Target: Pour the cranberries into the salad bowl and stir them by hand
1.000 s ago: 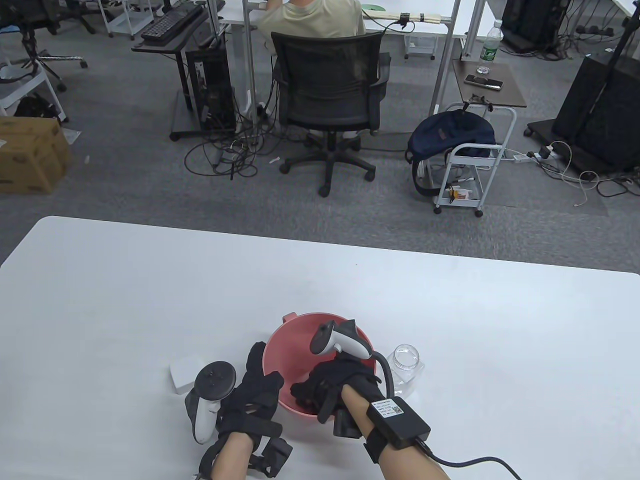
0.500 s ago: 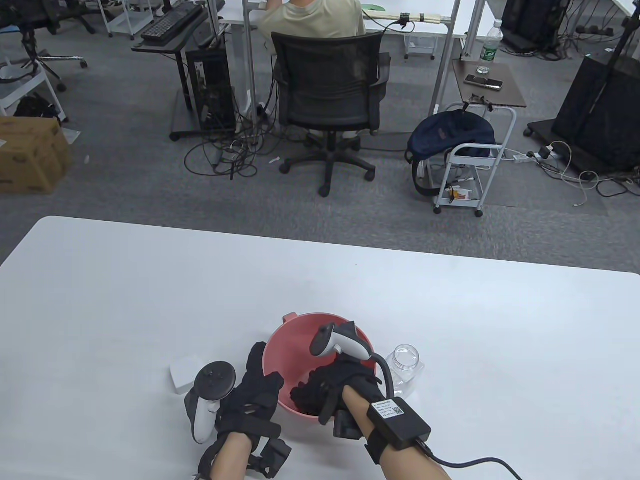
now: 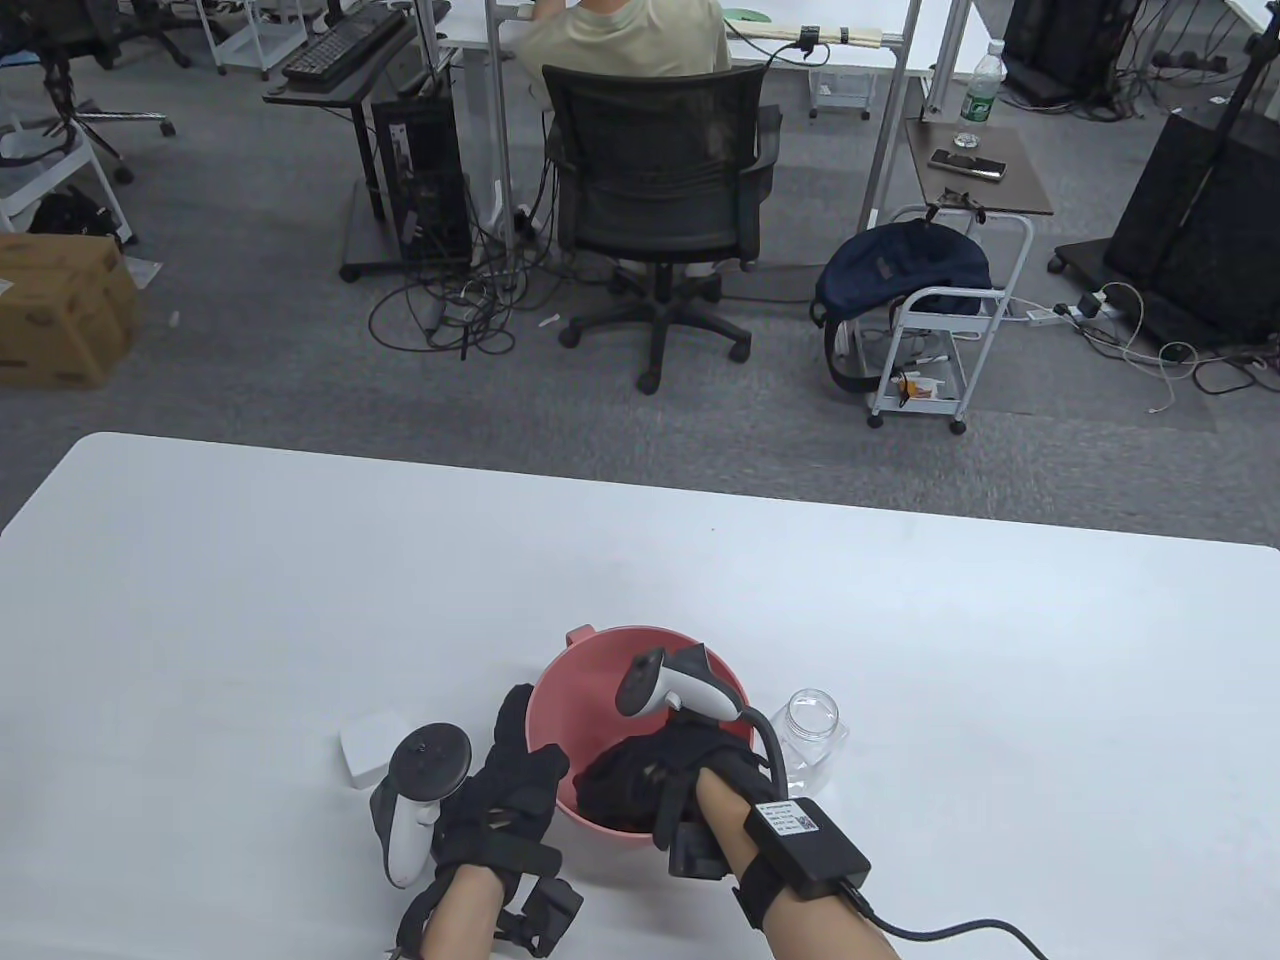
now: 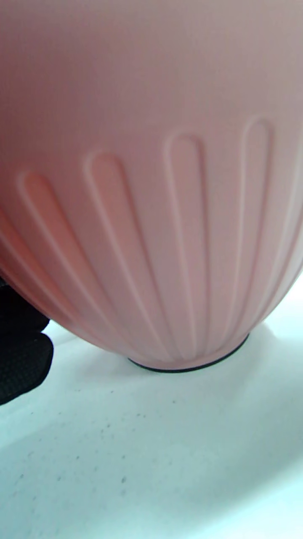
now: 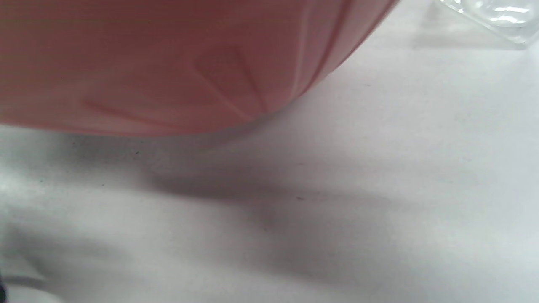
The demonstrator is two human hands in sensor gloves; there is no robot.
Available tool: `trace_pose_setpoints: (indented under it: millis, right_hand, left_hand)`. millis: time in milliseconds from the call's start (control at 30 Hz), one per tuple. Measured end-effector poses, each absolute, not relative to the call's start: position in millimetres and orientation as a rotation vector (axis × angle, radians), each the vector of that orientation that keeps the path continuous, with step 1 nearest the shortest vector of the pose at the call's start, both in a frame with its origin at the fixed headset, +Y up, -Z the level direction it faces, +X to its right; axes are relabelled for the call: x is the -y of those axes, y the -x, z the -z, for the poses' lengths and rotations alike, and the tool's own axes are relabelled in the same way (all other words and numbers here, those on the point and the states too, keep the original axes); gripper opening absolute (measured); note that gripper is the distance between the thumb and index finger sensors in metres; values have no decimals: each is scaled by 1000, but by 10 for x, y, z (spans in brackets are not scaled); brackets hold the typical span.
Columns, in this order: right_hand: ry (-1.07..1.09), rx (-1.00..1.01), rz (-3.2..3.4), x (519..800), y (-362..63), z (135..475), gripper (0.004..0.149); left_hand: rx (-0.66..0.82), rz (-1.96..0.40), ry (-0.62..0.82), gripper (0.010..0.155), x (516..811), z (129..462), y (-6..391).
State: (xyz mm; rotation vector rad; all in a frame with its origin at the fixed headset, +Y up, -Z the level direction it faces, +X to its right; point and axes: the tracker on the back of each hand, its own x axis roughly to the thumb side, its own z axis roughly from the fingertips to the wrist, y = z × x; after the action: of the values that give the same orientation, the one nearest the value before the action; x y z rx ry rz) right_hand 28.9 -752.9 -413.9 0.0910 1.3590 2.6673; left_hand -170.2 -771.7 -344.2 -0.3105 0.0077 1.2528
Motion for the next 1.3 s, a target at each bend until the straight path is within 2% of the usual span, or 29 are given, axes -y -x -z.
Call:
trace_pose_setpoints:
  millis: [467,1033,1300]
  right_hand:
    - [-157,-1310,-2653,7527,-269,4148,65]
    - [-104,-1363,-2716,7575,-254,4113,67]
    - [-72,-1333,-2681,7564,-266,4117,85]
  left_hand:
    - [-6,-1257,314,77,7713,3441,1704]
    - [1,-1258,313,75,7721,3437,1693]
    - [-2,-1264,320,75,7719,3433,1692]
